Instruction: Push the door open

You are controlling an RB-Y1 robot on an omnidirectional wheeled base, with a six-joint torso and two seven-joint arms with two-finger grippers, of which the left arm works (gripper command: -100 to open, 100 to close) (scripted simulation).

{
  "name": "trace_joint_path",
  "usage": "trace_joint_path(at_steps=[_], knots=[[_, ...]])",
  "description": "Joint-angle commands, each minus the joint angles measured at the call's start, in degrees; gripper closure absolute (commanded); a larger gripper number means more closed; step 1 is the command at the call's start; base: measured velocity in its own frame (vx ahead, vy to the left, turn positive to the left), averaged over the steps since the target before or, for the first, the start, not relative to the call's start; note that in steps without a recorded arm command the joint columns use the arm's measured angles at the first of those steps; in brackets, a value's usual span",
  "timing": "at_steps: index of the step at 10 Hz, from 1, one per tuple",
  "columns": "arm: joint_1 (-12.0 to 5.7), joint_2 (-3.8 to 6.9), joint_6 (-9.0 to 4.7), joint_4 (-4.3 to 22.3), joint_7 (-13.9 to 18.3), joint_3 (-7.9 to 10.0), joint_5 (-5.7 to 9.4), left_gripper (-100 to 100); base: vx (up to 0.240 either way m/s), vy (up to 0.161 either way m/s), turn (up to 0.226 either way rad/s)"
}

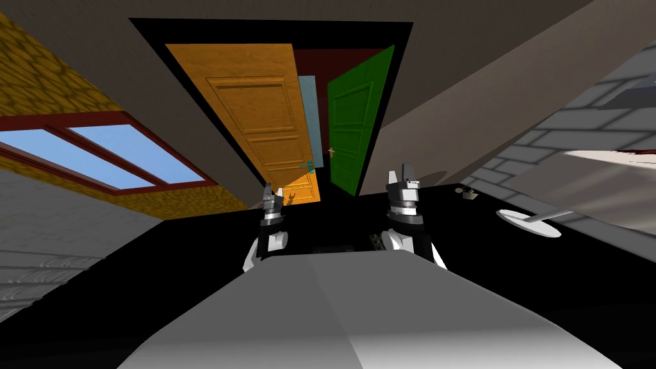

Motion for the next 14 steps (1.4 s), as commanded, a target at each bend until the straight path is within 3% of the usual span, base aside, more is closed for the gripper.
trace_joint_path(at_steps=[1,6,7,14], knots=[[-1.38,0.37,0.19,2.47,0.09,0.11,0.17,-100,0.090,-0.001,-0.019],[-5.94,1.81,1.03,10.43,0.57,0.62,0.84,-100,0.105,-0.007,-0.022],[-5.94,1.81,1.03,10.48,0.57,0.62,0.84,-100,0.062,0.008,-0.008],[-12.79,3.91,2.31,22.39,1.28,1.38,1.85,-100,0.094,0.002,-0.024]])
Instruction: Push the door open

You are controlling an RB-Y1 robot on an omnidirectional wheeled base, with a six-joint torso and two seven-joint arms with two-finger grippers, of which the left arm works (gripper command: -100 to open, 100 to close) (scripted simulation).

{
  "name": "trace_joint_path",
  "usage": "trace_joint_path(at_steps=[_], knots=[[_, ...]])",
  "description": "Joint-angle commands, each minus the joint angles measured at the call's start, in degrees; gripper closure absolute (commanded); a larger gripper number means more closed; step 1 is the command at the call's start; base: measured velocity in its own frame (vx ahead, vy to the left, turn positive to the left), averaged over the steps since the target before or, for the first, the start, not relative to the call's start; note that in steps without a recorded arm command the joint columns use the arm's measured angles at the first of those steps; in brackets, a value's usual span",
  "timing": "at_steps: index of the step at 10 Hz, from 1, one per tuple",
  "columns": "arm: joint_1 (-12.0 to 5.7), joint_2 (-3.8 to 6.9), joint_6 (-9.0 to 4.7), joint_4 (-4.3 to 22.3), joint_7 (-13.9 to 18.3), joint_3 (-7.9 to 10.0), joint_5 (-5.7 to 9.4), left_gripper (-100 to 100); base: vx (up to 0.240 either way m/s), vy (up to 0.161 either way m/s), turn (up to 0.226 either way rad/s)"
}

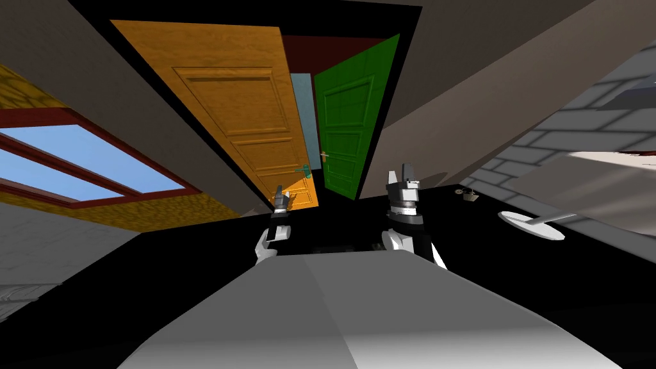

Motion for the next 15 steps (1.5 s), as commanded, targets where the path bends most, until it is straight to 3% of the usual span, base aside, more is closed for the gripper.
trace_joint_path(at_steps=[1,2,4,5,15], knots=[[-1.91,0.59,0.49,2.86,0.24,0.27,0.28,-100,0.111,-0.008,-0.020],[-1.91,0.59,0.49,3.29,0.24,0.27,0.28,-100,0.059,-0.008,-0.005],[-3.90,1.18,0.86,6.79,0.44,0.49,0.58,-100,0.054,0.000,-0.020],[-3.90,1.18,0.86,6.79,0.44,0.49,0.58,-100,0.058,-0.004,-0.010],[-13.48,4.03,2.64,23.64,1.44,1.55,1.99,-100,0.095,0.001,-0.023]])
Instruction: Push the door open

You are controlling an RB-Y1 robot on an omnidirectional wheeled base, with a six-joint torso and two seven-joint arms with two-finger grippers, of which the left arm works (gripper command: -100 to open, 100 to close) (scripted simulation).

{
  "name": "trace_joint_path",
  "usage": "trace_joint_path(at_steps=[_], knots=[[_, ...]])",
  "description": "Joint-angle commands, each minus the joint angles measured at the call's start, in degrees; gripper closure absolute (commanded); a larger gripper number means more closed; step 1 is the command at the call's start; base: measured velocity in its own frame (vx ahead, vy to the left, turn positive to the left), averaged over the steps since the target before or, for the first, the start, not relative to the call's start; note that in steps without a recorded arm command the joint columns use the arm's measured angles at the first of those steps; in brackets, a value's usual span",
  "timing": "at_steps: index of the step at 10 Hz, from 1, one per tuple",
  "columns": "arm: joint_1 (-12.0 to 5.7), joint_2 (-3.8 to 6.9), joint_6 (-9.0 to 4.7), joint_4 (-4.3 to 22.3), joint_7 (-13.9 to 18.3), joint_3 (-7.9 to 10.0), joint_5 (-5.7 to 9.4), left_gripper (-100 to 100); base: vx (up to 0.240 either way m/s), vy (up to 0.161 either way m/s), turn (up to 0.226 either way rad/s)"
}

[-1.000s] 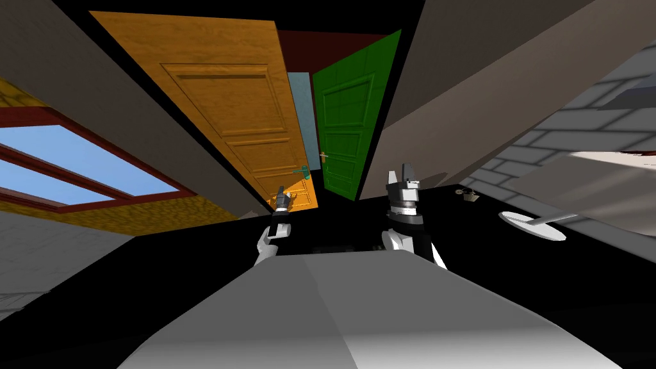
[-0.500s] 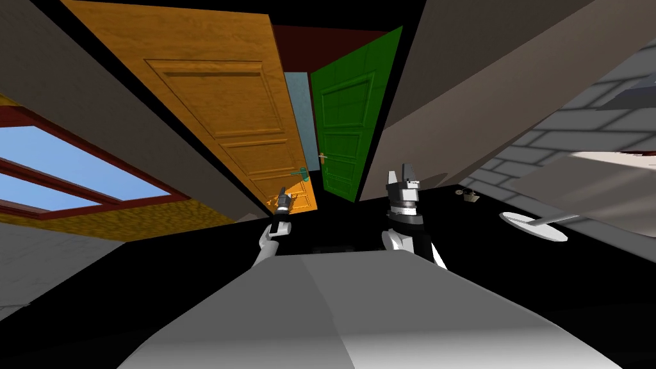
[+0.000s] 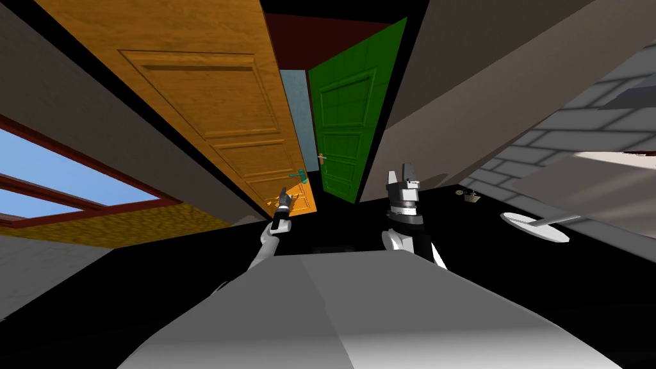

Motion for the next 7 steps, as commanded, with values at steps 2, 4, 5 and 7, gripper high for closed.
trace_joint_path(at_steps=[2,4,5,7], knots=[[-1.73,0.59,0.10,3.16,0.25,0.17,0.25,-100,0.081,-0.001,-0.015],[-3.41,1.08,0.42,6.12,0.43,0.36,0.49,-100,0.064,-0.002,-0.015],[-4.23,1.32,0.57,7.56,0.51,0.45,0.62,-100,0.095,-0.006,-0.027],[-5.86,1.80,0.87,10.42,0.68,0.63,0.86,-100,0.094,0.006,-0.018]])
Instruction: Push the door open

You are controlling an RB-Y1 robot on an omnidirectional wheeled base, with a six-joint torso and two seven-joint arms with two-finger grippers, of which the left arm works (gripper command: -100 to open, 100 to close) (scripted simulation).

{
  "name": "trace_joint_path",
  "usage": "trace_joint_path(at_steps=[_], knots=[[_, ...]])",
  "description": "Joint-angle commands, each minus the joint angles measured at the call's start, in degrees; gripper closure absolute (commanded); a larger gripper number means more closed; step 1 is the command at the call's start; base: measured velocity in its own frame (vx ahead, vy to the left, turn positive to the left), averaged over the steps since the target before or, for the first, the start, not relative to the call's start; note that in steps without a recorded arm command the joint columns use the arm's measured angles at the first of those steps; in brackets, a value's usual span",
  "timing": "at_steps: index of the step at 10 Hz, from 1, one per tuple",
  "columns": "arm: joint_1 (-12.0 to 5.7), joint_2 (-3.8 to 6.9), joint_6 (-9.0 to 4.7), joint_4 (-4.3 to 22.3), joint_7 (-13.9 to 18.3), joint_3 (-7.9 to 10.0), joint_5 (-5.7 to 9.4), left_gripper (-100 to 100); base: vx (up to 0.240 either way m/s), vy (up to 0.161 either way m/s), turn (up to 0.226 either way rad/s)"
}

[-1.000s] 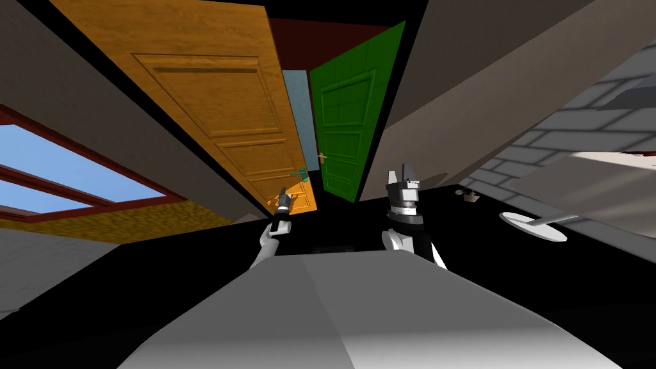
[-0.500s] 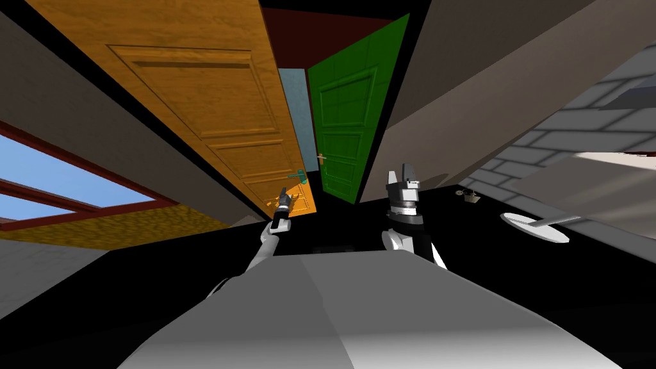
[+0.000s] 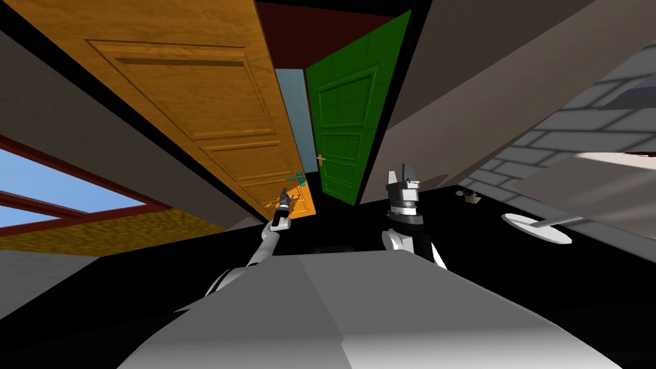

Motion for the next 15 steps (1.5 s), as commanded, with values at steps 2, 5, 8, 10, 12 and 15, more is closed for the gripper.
trace_joint_path(at_steps=[2,5,8,10,12,15], knots=[[-1.79,0.58,0.51,3.21,0.23,0.20,0.29,-100,0.101,0.014,-0.018],[-4.35,1.32,0.98,7.73,0.49,0.49,0.67,-100,0.103,0.006,-0.020],[-5.96,1.79,1.28,10.56,0.66,0.67,0.90,-100,0.108,0.000,-0.014],[-7.14,2.13,1.50,12.63,0.78,0.80,1.08,-100,0.105,0.003,-0.015],[-8.34,2.48,1.72,14.74,0.91,0.93,1.25,-100,0.109,0.021,-0.015],[-8.02,2.41,1.79,14.19,0.73,1.17,1.26,-100,0.115,0.030,-0.018]])
